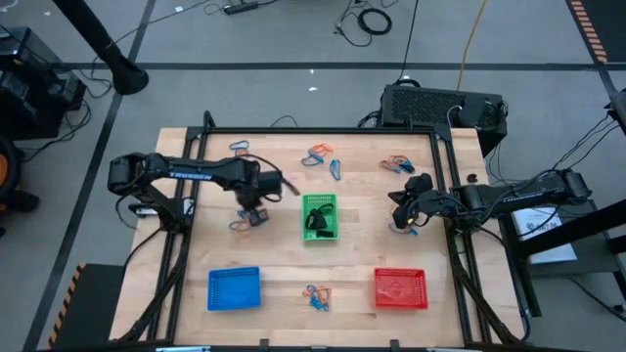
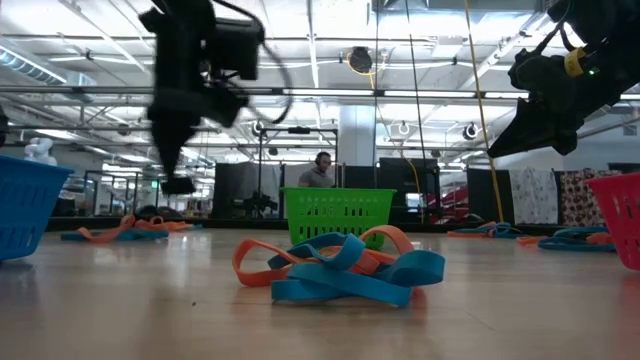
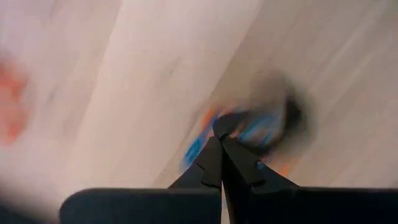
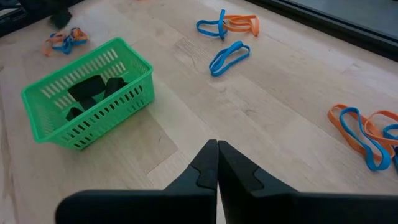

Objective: Sort rubber bands into baskets
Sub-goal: Put the black rubber band into the green bin

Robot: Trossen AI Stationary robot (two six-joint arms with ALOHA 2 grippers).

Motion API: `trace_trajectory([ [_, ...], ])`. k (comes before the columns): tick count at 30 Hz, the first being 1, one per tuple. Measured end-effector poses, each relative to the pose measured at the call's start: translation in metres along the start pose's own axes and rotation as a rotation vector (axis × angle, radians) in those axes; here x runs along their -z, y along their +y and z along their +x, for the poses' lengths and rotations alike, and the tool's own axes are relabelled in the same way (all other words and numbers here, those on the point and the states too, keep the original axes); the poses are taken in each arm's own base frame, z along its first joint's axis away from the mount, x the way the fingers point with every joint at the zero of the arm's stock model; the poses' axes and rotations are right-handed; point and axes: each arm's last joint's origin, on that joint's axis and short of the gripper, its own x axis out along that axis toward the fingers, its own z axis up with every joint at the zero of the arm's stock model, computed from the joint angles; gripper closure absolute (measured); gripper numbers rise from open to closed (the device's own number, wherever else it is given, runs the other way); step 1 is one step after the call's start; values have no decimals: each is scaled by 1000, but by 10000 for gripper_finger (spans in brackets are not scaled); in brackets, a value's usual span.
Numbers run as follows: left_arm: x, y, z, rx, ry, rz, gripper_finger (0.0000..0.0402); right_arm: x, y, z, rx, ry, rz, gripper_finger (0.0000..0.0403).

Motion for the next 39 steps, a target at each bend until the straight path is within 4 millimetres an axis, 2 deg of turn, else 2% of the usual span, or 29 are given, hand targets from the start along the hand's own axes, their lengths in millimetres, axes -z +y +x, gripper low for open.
trace_trajectory([
  [6, -37, -27, -11, 249, -413, 83, 400, 0, 0, 0, 0, 0, -1, 403],
  [11, -52, -45, -25, 324, -660, 157, 400, 0, 0, 0, 0, 0, -1, 403],
  [14, -58, -50, -26, 292, -741, 148, 400, 0, 0, 0, 0, 0, -1, 403],
  [23, -70, -55, 5, 188, -715, 116, 400, 0, 0, 0, 0, -1, 0, 403],
  [35, -73, -51, 10, 154, -711, 98, 399, 0, 0, 0, 0, 0, -15, 403],
  [39, -72, -52, 10, 182, -694, 109, 379, 0, 0, 0, 0, 0, -19, 403],
])
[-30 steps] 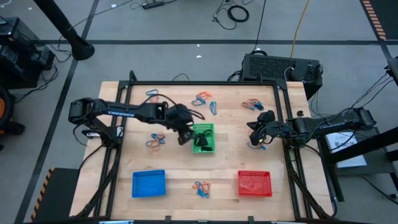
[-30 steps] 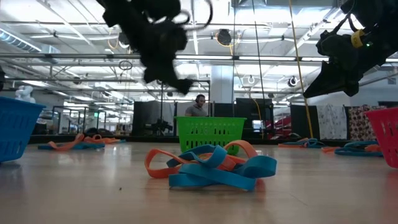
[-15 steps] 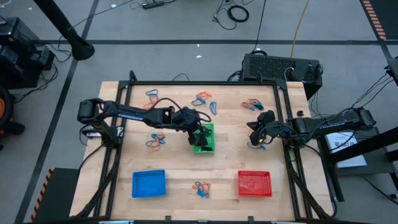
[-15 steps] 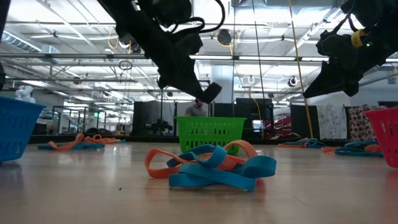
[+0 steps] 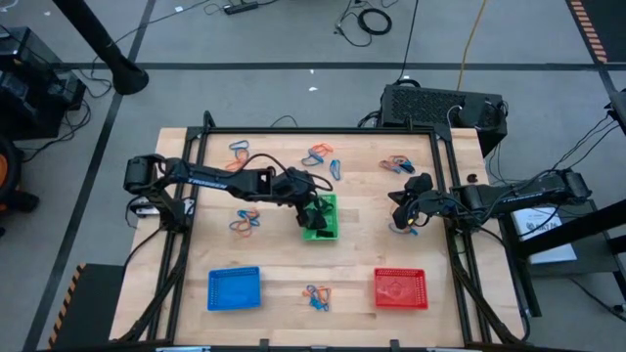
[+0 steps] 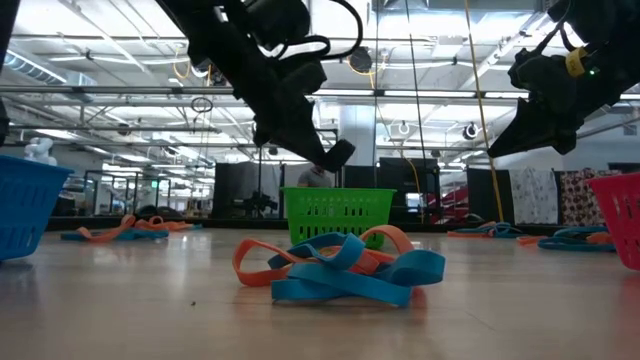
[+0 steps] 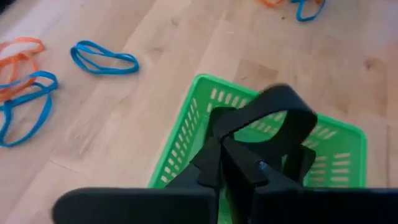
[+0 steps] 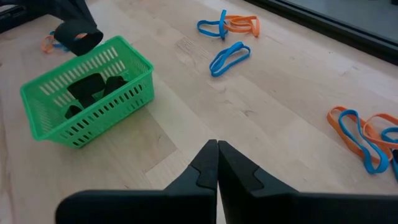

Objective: Sort rubber bands into baskets
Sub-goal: Put the black rubber band into the green bin

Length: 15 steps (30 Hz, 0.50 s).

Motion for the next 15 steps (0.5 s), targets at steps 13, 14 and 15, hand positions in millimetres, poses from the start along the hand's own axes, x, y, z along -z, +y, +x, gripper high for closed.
trace_trajectory([
  [13, 0, -3, -1, 23, 3, 3, 303, 0, 0, 0, 0, 0, -1, 403],
  [14, -2, -3, -1, 25, -1, 3, 303, 0, 0, 0, 0, 0, 0, 403],
  [15, -4, -3, -2, 26, -8, 1, 303, 0, 0, 0, 0, 0, 0, 403],
])
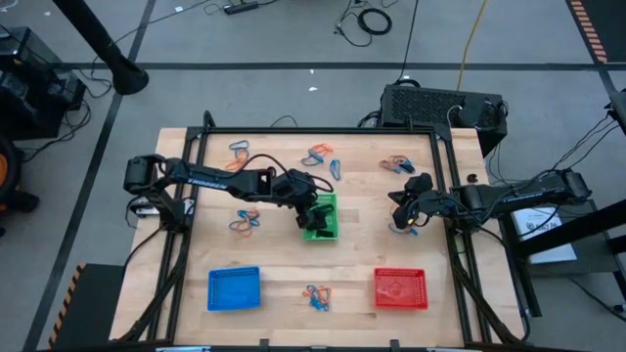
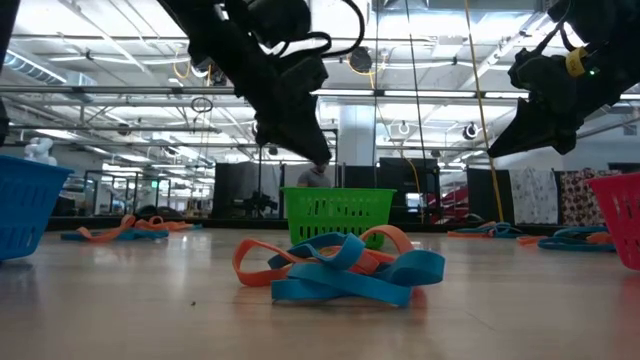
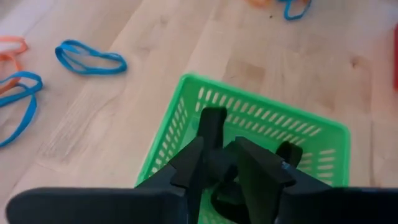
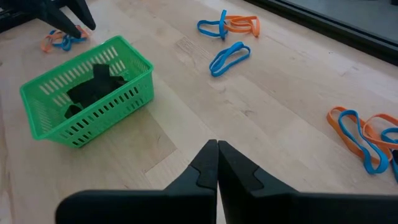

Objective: Sort rubber bands into baskets
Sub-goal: Put the black rubber band into the green bin

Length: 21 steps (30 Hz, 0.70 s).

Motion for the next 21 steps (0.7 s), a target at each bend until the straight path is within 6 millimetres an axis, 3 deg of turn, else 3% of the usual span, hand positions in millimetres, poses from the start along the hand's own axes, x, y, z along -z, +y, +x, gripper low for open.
trace_trajectory([
  [5, -17, -2, -3, -26, -111, 2, 302, 0, 0, 0, 0, 0, 0, 403],
  [16, -24, -1, 43, 37, -324, 147, 302, -2, -3, 0, 73, -40, -23, 403],
  [21, -26, -10, 41, 61, -380, 275, 302, 1, -12, 2, 179, -27, -6, 403],
])
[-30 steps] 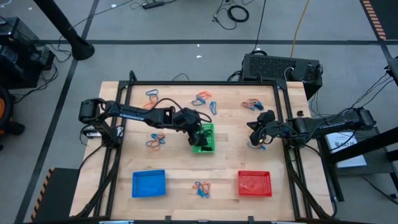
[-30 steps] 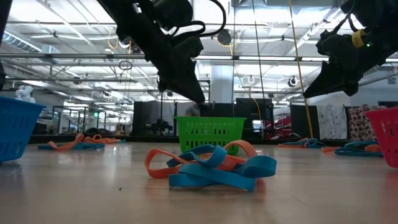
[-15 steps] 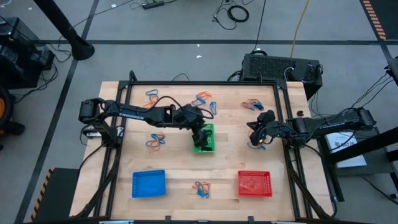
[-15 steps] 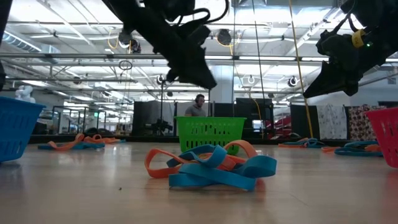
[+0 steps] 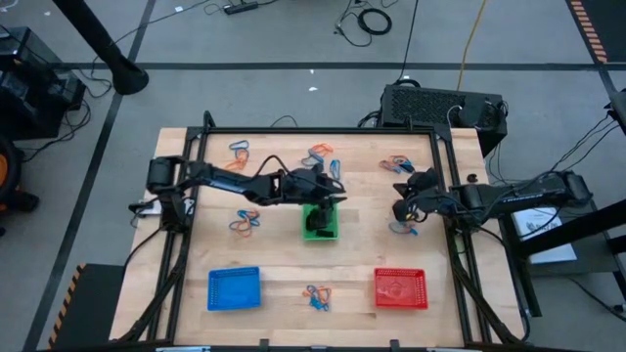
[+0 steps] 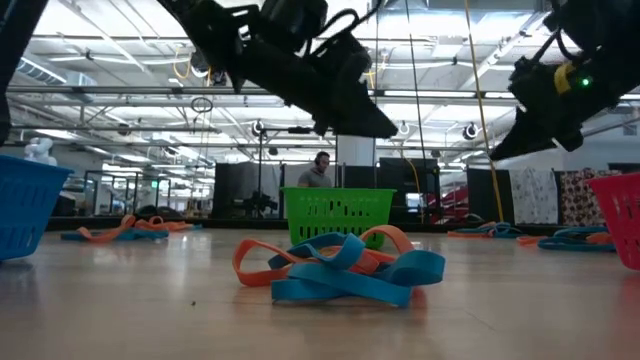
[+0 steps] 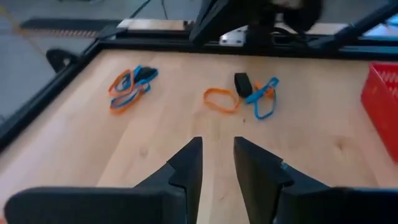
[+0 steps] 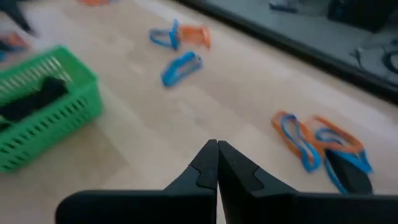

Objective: Sort rubber bands into baskets
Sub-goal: Put the black rubber band into the green bin

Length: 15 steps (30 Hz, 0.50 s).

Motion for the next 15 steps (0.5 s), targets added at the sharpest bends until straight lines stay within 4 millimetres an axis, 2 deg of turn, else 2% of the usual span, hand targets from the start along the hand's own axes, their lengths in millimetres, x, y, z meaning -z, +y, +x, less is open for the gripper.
trace_trajectory([
  [4, 4, -5, -12, 12, 5, 98, 302, 6, -3, 0, -21, 100, 27, 403],
  [8, 20, -1, -25, 5, -25, 129, 302, 10, 0, 0, -149, 220, 54, 403],
  [15, 32, 3, -58, 80, -336, 124, 302, 10, -3, 2, -132, 285, 285, 402],
])
